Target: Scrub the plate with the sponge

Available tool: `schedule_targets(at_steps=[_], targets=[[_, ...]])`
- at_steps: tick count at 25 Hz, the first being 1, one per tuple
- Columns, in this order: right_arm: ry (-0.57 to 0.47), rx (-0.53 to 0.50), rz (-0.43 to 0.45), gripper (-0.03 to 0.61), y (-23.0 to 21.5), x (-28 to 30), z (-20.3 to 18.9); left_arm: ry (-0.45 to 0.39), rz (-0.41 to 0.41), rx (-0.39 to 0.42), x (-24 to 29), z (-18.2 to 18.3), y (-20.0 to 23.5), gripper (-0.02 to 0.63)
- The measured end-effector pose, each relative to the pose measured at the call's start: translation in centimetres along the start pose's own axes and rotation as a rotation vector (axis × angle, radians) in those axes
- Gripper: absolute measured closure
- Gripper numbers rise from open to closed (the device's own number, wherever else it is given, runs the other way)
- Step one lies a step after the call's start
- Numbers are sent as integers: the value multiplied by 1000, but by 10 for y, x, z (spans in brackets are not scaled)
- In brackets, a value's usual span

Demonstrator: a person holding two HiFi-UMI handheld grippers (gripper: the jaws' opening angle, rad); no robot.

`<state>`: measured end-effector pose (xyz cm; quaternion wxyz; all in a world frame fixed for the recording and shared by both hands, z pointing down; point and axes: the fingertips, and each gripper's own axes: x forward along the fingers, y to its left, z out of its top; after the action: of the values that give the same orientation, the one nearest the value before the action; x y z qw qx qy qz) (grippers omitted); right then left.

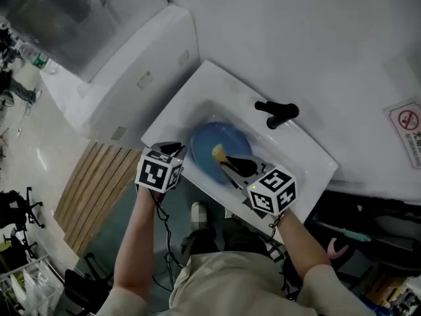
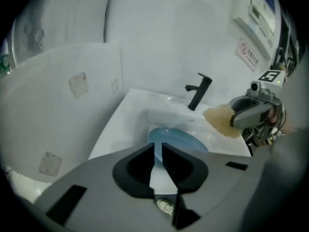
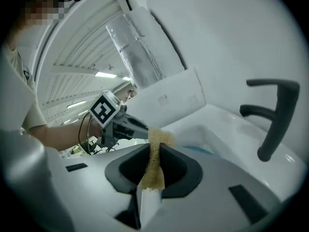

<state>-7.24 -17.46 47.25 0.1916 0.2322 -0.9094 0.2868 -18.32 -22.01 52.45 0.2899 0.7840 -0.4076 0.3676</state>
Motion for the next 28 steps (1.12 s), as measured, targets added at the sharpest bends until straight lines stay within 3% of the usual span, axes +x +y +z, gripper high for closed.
schedule_targets(at_steps=[6,15,24,28], targets=[[-131,-82,-39,508,31,-37,62,-162,51,60,-73,44,-8,591],[-305,-218,-99,508,91,-103,137,-391,127,193,-180,103,-44,591],[-501,-280,-95,508,144,-171,182,-624,187,287,-279,136,-86,606],[-565,-321,-116,508,166,-200,190,-688,213,335,-311,136,-105,606]])
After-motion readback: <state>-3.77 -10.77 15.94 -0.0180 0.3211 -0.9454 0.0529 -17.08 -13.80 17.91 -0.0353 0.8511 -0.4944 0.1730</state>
